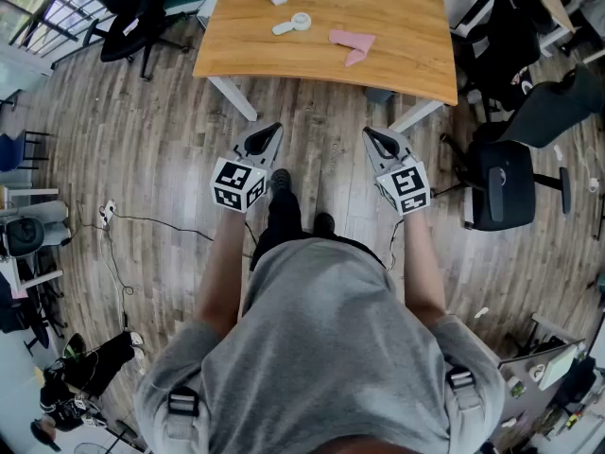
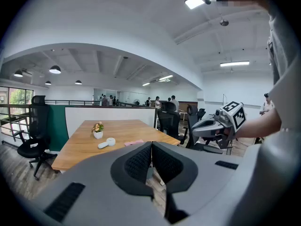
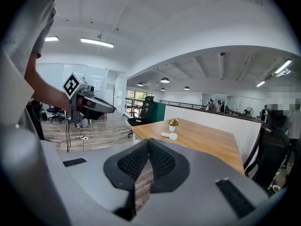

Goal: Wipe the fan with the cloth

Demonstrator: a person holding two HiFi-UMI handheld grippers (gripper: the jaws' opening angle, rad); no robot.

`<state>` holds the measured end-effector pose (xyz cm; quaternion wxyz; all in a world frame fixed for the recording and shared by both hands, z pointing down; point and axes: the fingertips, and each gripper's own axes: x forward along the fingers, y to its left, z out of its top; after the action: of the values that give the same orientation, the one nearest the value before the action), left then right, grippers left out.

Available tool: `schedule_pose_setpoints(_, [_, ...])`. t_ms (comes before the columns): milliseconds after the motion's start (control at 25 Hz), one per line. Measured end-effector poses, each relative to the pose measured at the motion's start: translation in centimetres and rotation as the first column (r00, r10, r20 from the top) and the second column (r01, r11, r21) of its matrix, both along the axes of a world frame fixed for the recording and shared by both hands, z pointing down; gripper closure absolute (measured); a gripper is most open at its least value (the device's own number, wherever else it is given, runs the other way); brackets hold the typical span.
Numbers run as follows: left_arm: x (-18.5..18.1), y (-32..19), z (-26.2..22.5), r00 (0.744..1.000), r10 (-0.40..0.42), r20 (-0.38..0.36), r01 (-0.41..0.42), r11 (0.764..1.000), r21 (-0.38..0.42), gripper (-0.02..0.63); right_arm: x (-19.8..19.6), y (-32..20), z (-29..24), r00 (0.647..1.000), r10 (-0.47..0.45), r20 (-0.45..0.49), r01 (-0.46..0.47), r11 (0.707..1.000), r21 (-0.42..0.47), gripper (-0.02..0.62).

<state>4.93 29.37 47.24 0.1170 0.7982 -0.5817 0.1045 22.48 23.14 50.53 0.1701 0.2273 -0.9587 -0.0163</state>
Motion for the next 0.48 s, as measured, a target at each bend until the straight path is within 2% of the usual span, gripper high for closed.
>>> schedule_pose_setpoints(200, [0.6, 0.4, -0.3, 1.0, 0.005, 0.011, -0.005, 1.0, 0.004, 0.584, 0.4, 0.5, 0.0, 1.0, -0.002, -0.001, 0.002, 1.0, -0.002, 0.592])
schedule_pose_setpoints(360, [0.7, 0.5, -0.1, 1.0, 0.004, 0.015, -0.004, 1.0, 0.004, 0.584, 0.5, 0.3, 0.7, 0.999, 0.014, 0.035, -0.012, 0.998, -0.067, 0.592])
schedule_pose_setpoints(480, [0.8, 0.9, -0.3, 1.0, 0.002, 0.016, -0.002, 1.0, 0.008, 0.584, 0.9, 0.5, 1.1, 1.0, 0.02, 0.009, -0.02, 0.998, -0.053, 0.591])
